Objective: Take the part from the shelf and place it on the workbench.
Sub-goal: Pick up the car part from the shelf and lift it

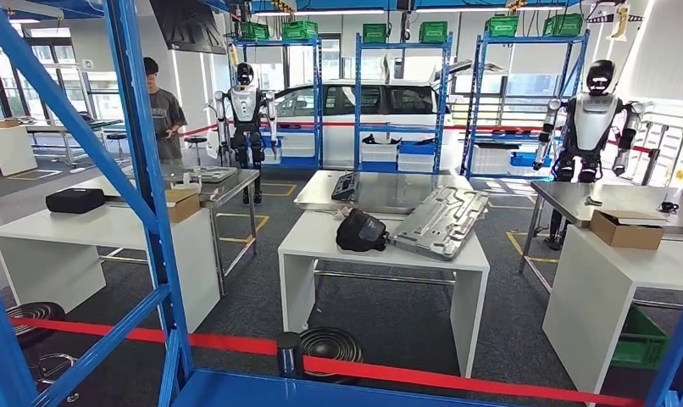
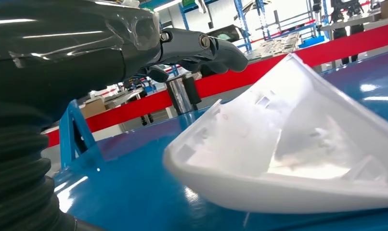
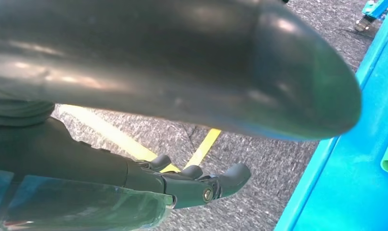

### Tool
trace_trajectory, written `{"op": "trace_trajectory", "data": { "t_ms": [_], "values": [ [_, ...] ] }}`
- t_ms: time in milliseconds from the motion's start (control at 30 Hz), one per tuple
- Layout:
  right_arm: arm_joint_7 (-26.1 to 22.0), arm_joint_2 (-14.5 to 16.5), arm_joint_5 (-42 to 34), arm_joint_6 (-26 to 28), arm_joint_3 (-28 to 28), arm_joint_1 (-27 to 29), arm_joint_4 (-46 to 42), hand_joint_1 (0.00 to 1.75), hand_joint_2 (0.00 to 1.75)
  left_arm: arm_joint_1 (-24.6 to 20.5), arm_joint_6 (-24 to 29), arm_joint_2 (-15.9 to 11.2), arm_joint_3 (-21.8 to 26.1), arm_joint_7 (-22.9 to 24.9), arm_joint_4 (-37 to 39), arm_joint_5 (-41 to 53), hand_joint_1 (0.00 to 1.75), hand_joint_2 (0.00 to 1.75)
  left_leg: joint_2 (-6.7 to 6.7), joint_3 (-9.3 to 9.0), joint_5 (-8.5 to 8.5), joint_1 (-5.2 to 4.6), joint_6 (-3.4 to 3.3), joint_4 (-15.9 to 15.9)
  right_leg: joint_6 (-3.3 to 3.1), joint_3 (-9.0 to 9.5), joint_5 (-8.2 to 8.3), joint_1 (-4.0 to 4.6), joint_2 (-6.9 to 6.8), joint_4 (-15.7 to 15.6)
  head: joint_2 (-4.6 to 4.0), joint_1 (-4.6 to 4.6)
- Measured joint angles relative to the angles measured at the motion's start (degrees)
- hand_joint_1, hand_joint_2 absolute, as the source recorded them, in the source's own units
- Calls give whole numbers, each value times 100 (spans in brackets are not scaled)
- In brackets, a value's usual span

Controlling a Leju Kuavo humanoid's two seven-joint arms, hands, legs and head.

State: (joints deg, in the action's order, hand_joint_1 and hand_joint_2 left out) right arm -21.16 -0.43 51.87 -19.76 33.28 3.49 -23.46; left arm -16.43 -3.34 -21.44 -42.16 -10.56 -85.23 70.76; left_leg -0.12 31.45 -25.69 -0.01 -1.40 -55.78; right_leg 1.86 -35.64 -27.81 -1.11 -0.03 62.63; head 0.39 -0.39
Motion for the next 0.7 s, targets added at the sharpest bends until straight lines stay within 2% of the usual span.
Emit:
{"op": "trace_trajectory", "data": {
  "t_ms": [33,67,167,233,267,333,367,400,433,500,533,567,600,700],
  "values": [
    [4,-2,-10,-4,-12,-5,-1,0,0,-21,-14,11,-18,0,-7,-1,0,175,-3,12,-20,-11,27,-31,-6,163,106,-3,3,-323,-1,0],
    [8,-4,-20,-8,-23,-8,-1,0,0,-40,-24,17,-34,1,-13,-2,0,175,-4,26,-34,-22,52,-55,-35,252,155,2,7,-503,0,-2],
    [16,2,-39,-14,-53,-3,-1,0,0,-66,-49,33,-79,1,-22,-5,0,175,-1,51,-52,-23,111,-78,-151,277,175,10,19,-554,0,-10],
    [18,9,-44,-16,-66,-1,-1,0,0,-80,-60,39,-100,1,-31,-5,0,175,2,142,-201,-1,168,-274,-214,289,185,-20,22,-565,0,-22],
    [18,11,-49,-17,-72,-1,-1,0,0,-90,-61,39,-105,3,-36,-5,0,175,3,266,-359,14,198,-540,-237,293,185,-32,23,-569,0,-30],
    [18,10,-61,-17,-78,5,-1,0,0,-104,-64,39,-126,9,-38,-5,0,175,4,633,-718,43,240,-1323,-264,291,181,-20,22,-567,0,-42],
    [19,10,-66,-17,-80,9,-1,0,0,-104,-66,39,-141,13,-37,-5,0,175,4,789,-812,52,250,-1636,-265,290,180,-13,22,-566,0,-43],
    [19,10,-69,-17,-81,12,-1,0,0,-104,-68,40,-157,14,-37,-5,0,175,4,863,-808,57,251,-1773,-265,292,179,-7,22,-566,0,-44],
    [20,11,-73,-17,-82,13,-1,0,0,-105,-72,40,-171,14,-37,-5,0,175,4,816,-690,60,243,-1664,-265,298,178,-2,25,-566,0,-45],
    [20,19,-84,-19,-86,13,-1,0,0,-119,-89,41,-184,14,-48,-5,0,175,4,450,-298,51,187,-916,-261,317,177,5,37,-567,0,-48],
    [19,28,-91,-21,-88,12,-1,0,0,-133,-104,45,-186,14,-57,-5,0,175,7,253,-160,37,153,-521,-256,316,177,22,42,-565,-1,-47],
    [19,36,-97,-22,-90,12,-1,0,0,-147,-118,50,-190,14,-68,-5,0,175,8,126,-93,20,125,-261,-244,309,180,31,44,-564,0,-50],
    [18,45,-101,-24,-91,14,-1,0,0,-157,-133,55,-195,14,-77,-5,0,175,9,69,-86,2,107,-135,-225,298,184,35,42,-564,0,-49],
    [18,49,-108,-25,-92,26,-2,0,0,-164,-162,74,-205,14,-98,-5,0,175,12,22,-52,-4,53,-41,-140,272,182,39,36,-560,0,-48]
  ]
}}
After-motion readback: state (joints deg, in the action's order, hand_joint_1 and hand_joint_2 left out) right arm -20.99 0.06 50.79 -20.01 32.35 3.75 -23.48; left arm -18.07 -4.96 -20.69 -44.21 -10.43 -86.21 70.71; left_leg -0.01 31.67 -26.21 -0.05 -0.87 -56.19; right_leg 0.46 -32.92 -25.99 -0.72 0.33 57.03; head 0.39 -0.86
